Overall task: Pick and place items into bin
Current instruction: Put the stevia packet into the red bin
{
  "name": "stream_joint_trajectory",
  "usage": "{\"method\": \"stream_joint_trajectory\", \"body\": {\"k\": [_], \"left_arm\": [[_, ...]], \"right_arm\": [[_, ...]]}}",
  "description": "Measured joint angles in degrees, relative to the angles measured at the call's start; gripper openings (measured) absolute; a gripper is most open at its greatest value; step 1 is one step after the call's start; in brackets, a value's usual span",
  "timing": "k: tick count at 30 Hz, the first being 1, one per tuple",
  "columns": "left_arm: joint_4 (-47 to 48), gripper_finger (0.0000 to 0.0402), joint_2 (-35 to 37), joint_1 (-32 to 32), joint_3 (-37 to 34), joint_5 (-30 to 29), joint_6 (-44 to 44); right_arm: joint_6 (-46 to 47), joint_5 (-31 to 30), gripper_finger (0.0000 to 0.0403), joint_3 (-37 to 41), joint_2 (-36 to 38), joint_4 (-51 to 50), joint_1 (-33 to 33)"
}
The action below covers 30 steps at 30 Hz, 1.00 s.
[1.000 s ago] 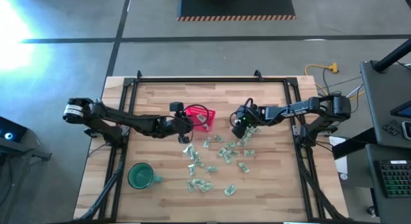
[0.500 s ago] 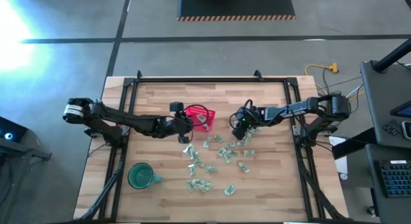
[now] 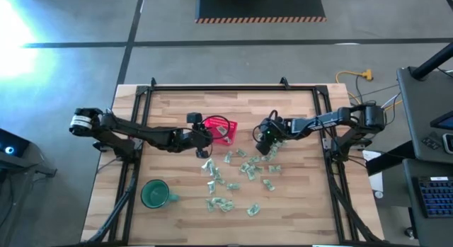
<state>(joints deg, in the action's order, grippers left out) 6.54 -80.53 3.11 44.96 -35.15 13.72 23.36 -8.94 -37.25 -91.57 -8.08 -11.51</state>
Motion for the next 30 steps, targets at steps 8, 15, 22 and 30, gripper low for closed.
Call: {"method": "stream_joint_trajectory", "body": {"k": [8,15,22,30], "left_arm": [[0.0,0.0114,0.0,0.0,-0.1,0.0,0.1],[0.0,0.0114,0.0,0.0,-0.1,0.0,0.1],[0.0,0.0114,0.0,0.0,-0.1,0.0,0.1],[0.0,0.0114,0.0,0.0,-0.1,0.0,0.1]], "right_arm": [[-2.3,0.6,0.0013,0.1,0.3,0.4,0.0],[-5.5,0.5,0.0012,-0.6,1.5,1.8,0.0],[-12.3,0.5,0.0011,-5.9,2.1,3.0,0.8],[-18.4,0.4,0.0011,-10.5,2.1,5.3,0.8]]}}
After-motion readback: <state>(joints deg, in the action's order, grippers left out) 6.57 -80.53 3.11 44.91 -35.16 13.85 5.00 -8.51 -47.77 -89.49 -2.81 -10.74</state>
